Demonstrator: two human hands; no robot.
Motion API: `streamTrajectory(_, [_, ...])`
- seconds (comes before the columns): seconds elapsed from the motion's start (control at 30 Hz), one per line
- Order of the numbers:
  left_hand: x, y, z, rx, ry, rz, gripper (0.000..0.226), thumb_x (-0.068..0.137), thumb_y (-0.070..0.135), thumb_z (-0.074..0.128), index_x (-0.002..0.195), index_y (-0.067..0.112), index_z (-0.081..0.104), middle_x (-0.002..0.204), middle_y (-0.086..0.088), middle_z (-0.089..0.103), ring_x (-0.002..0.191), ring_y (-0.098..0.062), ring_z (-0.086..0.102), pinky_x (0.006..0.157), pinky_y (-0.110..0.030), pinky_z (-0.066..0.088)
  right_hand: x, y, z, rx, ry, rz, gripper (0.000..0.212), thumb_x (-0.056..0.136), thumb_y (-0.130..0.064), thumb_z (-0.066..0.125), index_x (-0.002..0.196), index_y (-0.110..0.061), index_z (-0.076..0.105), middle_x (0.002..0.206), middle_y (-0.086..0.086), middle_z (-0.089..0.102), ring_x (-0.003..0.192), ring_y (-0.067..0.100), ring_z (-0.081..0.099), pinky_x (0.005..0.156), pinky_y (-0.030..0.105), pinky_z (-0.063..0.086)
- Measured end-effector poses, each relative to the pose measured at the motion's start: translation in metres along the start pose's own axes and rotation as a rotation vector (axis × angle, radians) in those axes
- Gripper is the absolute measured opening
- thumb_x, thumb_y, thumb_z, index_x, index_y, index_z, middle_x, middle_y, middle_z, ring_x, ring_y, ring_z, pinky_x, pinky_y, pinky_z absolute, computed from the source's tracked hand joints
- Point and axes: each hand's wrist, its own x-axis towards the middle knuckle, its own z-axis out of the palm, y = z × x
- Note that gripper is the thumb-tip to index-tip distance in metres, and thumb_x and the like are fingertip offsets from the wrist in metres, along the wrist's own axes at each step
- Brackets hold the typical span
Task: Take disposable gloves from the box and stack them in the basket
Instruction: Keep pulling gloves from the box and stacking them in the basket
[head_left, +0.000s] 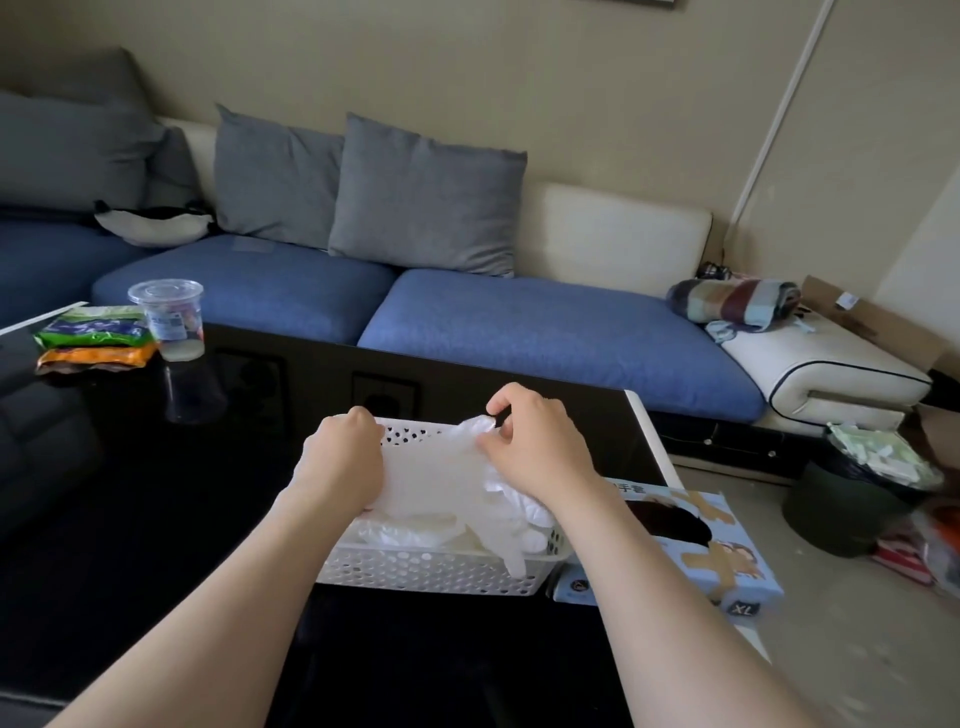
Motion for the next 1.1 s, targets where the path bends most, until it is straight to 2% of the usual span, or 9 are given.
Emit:
streamTrajectory(0.17, [-0.003,0.004,-0.005,0.190,0.101,0.023,0.013,0.105,0.016,0.054,0.099,0.013,0.043,0.083,-0.003,0.050,0.070,-0.021,0.052,0.050,-0.031,0.031,-0.003,-0.010,-0.019,0.013,0.048,-0.062,0.014,0.097,-0.034,0.068,0.109,-0.027,0.072,0.104,-0.009,0.066,0.098,0.013,0.064,0.089,0.045,0.059])
streamTrajectory(0.23, [-0.009,0.009,-0.010,0.293,0.175,0.049,0.015,0.101,0.017,0.060,0.106,0.015,0.046,0.091,-0.001,0.053,0.086,-0.025,0.056,0.056,-0.031,0.035,-0.012,-0.019,-0.037,0.026,-0.074,-0.052,0.017,0.088,-0.039,0.075,0.102,-0.030,0.072,0.098,-0.012,0.064,0.089,0.009,0.064,0.082,0.043,0.062])
streamTrajectory(0.33, [-0.011,0.017,-0.010,0.344,0.223,0.272,0.025,0.096,0.011,0.059,0.119,0.021,0.054,0.116,-0.005,0.052,0.105,-0.026,0.049,0.074,-0.033,0.039,-0.029,-0.028,-0.057,-0.095,-0.385,-0.022,0.038,0.078,-0.038,0.081,0.113,-0.035,0.067,0.118,-0.011,0.053,0.105,0.012,0.058,0.085,0.039,0.059])
streamTrajectory(0.43, [-0.013,0.021,-0.004,0.203,-0.127,0.412,0.027,0.107,0.028,0.049,0.134,0.033,0.053,0.130,-0.004,0.048,0.119,-0.028,0.045,0.094,-0.036,0.042,-0.037,-0.029,-0.057,-0.174,-0.475,-0.038,0.042,0.085,-0.010,0.074,0.118,-0.036,0.067,0.130,-0.005,0.047,0.106,0.014,0.059,0.085,0.036,0.059])
streamTrajectory(0.57, [-0.017,0.016,0.004,0.197,-0.451,0.317,0.036,0.110,0.046,0.037,0.145,0.038,0.040,0.143,-0.004,0.039,0.137,-0.030,0.033,0.109,-0.049,0.038,-0.040,-0.026,-0.059,-0.202,-0.429,-0.074,0.052,0.089,0.010,0.059,0.117,-0.030,0.073,0.138,0.000,0.053,0.116,0.020,0.063,0.098,0.041,0.056])
streamTrajectory(0.7, [-0.019,0.016,0.003,0.170,-0.490,0.295,0.041,0.109,0.053,0.035,0.148,0.041,0.034,0.147,-0.006,0.036,0.142,-0.031,0.029,0.111,-0.053,0.036,-0.047,-0.031,-0.054,-0.218,-0.426,-0.145,0.026,0.094,-0.028,0.063,0.112,-0.022,0.080,0.118,-0.002,0.073,0.112,0.016,0.061,0.104,0.040,0.047])
streamTrajectory(0.8, [-0.022,0.018,0.003,0.169,-0.506,0.283,0.044,0.109,0.055,0.033,0.151,0.044,0.028,0.152,-0.009,0.033,0.144,-0.033,0.026,0.110,-0.053,0.033,-0.050,-0.033,-0.049,-0.285,-0.474,-0.172,0.052,0.082,-0.055,0.078,0.127,-0.029,0.071,0.126,-0.006,0.060,0.120,0.019,0.052,0.100,0.039,0.040])
streamTrajectory(0.97, [-0.023,0.018,0.006,0.216,-0.524,0.286,0.056,0.103,0.069,0.029,0.155,0.060,0.011,0.167,-0.014,0.015,0.157,-0.045,0.002,0.118,-0.064,0.024,-0.046,-0.022,-0.050,-0.259,-0.432,-0.198,0.045,0.089,-0.010,0.070,0.128,-0.033,0.070,0.132,-0.003,0.053,0.127,0.021,0.050,0.098,0.034,0.037])
streamTrajectory(1.1, [-0.021,0.017,0.011,0.250,-0.553,0.259,0.070,0.094,0.083,0.030,0.153,0.069,-0.004,0.173,-0.011,-0.001,0.157,-0.047,-0.016,0.121,-0.071,0.014,-0.045,-0.015,-0.045,-0.251,-0.529,-0.124,0.049,0.092,0.003,0.059,0.127,-0.028,0.074,0.124,-0.002,0.056,0.110,0.021,0.062,0.087,0.035,0.055])
